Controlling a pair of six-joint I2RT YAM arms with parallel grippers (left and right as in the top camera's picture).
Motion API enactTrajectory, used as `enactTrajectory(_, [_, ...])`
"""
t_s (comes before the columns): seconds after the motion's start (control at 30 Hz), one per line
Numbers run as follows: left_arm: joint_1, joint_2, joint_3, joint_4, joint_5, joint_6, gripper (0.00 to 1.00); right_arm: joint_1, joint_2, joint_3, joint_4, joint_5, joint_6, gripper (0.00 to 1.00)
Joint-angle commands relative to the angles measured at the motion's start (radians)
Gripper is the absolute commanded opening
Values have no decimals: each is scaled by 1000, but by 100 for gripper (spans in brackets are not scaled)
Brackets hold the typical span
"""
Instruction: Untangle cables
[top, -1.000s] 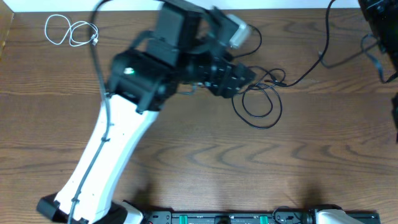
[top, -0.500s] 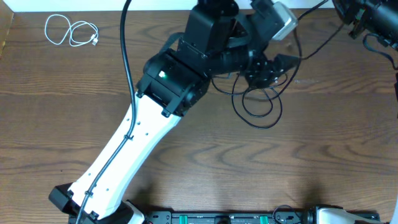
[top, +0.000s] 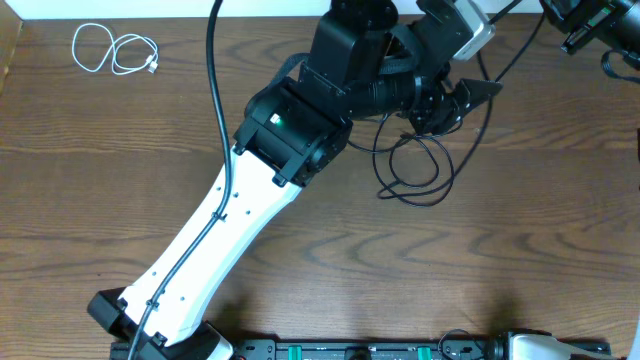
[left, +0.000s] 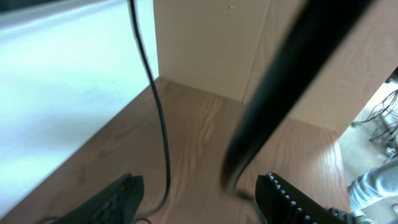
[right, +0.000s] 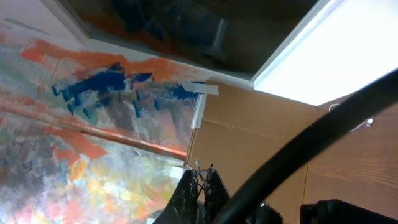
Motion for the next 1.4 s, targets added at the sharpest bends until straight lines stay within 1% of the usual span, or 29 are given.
enactTrajectory(0.0, [-1, 6, 6, 6, 10, -22, 58, 1, -11, 4, -2, -51, 27, 2])
enactTrajectory(0.23, [-1, 6, 6, 6, 11, -23, 56, 0, -11, 4, -54, -68, -12, 2])
enactTrajectory(0.33, [0, -9, 6, 17, 37, -37, 56, -1, -10, 4, -101, -52, -33, 2])
enactTrajectory(0.7, [0, -58, 6, 58, 43, -37, 56, -1, -10, 4, -106, -42, -40, 2])
enactTrajectory(0.77, [0, -58, 6, 58, 43, -37, 49, -1, -10, 4, -106, -43, -40, 2])
enactTrajectory(0.83, [0, -58, 6, 58, 43, -37, 40, -1, -10, 4, -107, -45, -40, 1])
enactTrajectory(0.97, [0, -58, 6, 68, 43, -37, 25, -1, -10, 4, -107, -58, -41, 2])
enactTrajectory(1.0, [0, -58, 6, 69, 43, -37, 14, -1, -10, 4, -107, -61, -45, 1])
enactTrajectory(1.03, [0, -58, 6, 69, 43, -37, 8, -1, -10, 4, -107, -61, -52, 2])
enactTrajectory(1.2, [11, -58, 6, 61, 42, -37, 7, -2, -10, 4, -130, -52, -109, 1])
enactTrajectory(1.37, [47, -58, 6, -3, -24, -37, 7, -29, -10, 4, -193, 1, -238, 2])
